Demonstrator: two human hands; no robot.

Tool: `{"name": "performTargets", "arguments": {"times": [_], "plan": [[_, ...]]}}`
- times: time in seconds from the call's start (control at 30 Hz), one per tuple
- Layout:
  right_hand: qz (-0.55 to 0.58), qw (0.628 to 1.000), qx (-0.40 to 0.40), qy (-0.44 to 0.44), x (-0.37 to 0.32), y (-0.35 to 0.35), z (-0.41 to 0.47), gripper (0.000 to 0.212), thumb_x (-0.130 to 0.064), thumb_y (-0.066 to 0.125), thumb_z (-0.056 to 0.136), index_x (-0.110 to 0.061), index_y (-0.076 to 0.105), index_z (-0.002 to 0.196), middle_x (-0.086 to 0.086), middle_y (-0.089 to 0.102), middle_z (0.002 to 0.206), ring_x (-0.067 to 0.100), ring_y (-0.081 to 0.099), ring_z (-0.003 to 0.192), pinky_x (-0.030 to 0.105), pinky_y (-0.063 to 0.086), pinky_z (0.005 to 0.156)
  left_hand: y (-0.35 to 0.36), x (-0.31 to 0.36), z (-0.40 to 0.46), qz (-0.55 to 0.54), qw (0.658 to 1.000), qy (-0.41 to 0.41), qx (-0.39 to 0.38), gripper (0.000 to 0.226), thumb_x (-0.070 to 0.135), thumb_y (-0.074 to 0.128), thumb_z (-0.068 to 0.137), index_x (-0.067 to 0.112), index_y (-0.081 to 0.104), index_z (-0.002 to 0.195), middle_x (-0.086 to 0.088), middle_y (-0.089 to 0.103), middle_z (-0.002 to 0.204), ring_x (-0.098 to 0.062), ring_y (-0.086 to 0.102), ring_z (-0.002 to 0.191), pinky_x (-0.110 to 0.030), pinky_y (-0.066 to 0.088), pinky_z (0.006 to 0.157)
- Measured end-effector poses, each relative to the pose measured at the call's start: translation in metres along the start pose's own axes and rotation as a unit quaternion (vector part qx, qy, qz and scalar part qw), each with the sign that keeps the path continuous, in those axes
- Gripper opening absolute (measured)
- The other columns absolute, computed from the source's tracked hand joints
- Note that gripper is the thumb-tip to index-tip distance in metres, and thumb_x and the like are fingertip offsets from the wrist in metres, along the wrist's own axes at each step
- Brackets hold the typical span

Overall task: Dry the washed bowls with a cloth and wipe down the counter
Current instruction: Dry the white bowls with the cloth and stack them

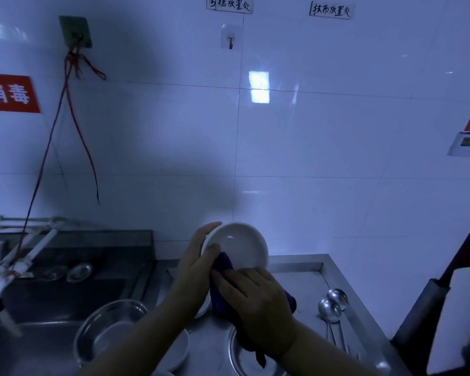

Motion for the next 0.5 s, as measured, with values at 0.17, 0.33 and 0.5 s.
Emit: {"name": "performTargets", "arguments": {"times": [0.17,0.33,0.5], "plan": [[-0.035,0.983,-0.106,-0.146,0.026,-0.015,-0.002,0.034,-0.029,0.063,0.089,-0.016,0.061,0.121,0.002,0.069,0.114,0.016,0.065,0.102,0.031,0.051,0.093,-0.012,-0.003,0.007,0.017,0.996,-0.021,-0.083,0.031,0.027,0.048,0.082,0.022,0.061,0.11,0.002,0.067,0.105,-0.016,0.061,0.098,-0.027,0.052,0.081],[-0.044,0.979,-0.141,-0.141,0.037,-0.025,0.014,0.036,-0.033,0.057,0.09,-0.007,0.069,0.112,0.008,0.07,0.11,0.022,0.067,0.096,0.034,0.055,0.081,-0.015,-0.002,0.011,0.012,0.991,-0.063,-0.119,0.031,0.027,0.05,0.08,0.02,0.062,0.108,-0.006,0.066,0.109,-0.025,0.059,0.106,-0.041,0.046,0.093],[-0.019,0.99,-0.139,0.026,0.022,-0.013,0.027,0.057,-0.023,0.075,0.073,-0.005,0.06,0.125,0.012,0.062,0.125,0.026,0.059,0.116,0.038,0.049,0.098,-0.012,0.001,0.009,0.02,0.991,-0.046,-0.124,0.037,0.026,0.044,0.086,0.007,0.059,0.114,-0.011,0.063,0.114,-0.022,0.058,0.108,-0.034,0.045,0.096]]}}
Point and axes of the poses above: each hand's wrist, its own z-axis towards the middle knuckle, its own y-axis out of the palm, x = y × z, the point moved 4 cm from there along z, towards the middle knuckle
